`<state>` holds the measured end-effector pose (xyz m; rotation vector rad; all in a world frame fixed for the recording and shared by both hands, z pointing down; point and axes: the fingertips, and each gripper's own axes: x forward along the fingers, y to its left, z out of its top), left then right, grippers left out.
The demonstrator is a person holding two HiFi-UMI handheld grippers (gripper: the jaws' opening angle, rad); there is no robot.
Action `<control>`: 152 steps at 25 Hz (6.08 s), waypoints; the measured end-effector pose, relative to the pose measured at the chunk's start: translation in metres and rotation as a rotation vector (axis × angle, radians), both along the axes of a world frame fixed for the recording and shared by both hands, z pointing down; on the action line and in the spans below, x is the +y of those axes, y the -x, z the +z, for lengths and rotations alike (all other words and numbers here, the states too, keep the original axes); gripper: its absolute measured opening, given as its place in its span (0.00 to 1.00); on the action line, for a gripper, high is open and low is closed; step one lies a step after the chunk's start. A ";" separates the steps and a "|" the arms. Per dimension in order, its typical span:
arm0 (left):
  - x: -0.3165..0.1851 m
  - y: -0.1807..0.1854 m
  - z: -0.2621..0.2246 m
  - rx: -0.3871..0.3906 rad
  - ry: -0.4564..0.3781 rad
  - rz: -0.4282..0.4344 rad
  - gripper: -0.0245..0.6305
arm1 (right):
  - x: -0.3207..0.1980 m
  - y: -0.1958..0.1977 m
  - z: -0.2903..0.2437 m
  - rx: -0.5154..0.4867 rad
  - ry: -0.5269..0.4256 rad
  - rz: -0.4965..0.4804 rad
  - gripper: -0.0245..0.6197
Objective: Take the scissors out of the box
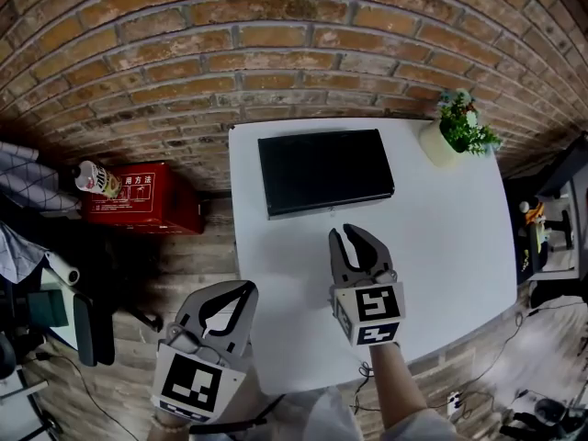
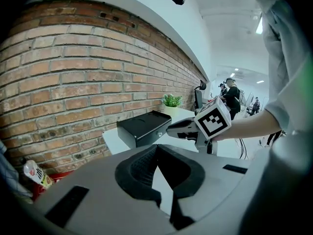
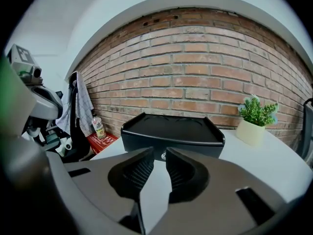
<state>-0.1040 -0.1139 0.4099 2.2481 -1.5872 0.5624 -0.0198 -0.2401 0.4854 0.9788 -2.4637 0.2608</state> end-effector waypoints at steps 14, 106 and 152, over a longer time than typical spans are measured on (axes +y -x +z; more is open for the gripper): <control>-0.013 0.010 0.011 -0.006 0.011 -0.016 0.06 | -0.027 0.014 0.037 0.055 0.024 -0.002 0.20; -0.082 -0.078 0.020 -0.228 -0.002 0.413 0.07 | 0.067 -0.076 0.027 0.049 0.109 0.134 0.13; -0.117 -0.106 0.138 -0.720 0.441 0.835 0.22 | 0.064 -0.099 0.023 -0.057 0.153 0.188 0.13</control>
